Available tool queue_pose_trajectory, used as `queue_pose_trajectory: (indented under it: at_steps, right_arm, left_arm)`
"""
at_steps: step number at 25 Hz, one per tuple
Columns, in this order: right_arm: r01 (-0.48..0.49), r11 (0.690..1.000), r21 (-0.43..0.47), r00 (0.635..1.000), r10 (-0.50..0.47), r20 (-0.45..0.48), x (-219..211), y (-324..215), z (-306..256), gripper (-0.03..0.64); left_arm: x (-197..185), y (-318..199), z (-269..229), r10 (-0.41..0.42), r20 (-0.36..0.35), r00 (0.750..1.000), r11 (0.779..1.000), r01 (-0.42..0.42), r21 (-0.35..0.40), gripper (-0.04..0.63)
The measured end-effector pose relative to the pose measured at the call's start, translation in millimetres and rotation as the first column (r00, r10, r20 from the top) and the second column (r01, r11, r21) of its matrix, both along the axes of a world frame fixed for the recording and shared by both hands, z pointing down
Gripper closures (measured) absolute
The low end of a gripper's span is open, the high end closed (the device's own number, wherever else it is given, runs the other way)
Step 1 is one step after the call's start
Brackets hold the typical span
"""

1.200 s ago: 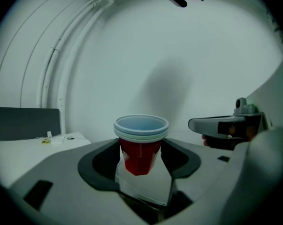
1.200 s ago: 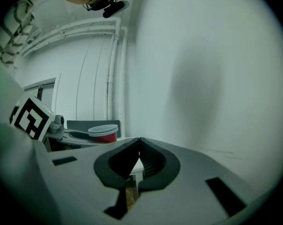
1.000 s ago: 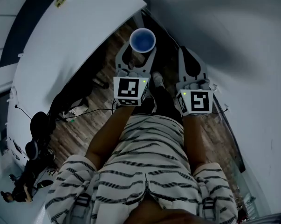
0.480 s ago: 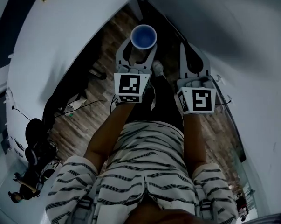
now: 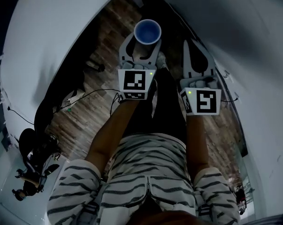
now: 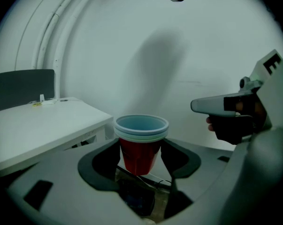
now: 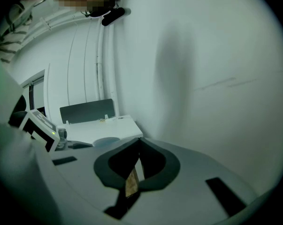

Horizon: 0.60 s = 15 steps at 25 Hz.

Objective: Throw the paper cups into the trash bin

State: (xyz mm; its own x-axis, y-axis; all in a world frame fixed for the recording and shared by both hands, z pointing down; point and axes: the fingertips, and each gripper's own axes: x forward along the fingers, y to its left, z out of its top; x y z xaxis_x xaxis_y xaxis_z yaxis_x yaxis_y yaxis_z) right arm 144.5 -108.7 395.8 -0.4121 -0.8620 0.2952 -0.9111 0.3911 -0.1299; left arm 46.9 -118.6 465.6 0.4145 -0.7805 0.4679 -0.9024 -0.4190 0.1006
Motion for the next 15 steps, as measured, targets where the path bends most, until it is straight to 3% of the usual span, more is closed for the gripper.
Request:
queue_pose_trajectory:
  at_steps: [15]
  right_arm:
    - [0.002, 0.997, -0.073, 1.0, -0.002, -0.002, 2.2, -12.5, 97.1, 0.607]
  left_arm:
    - [4.0, 4.8, 112.7, -0.023, 0.03, 0.999, 0.993, 0.026, -0.111, 0.305]
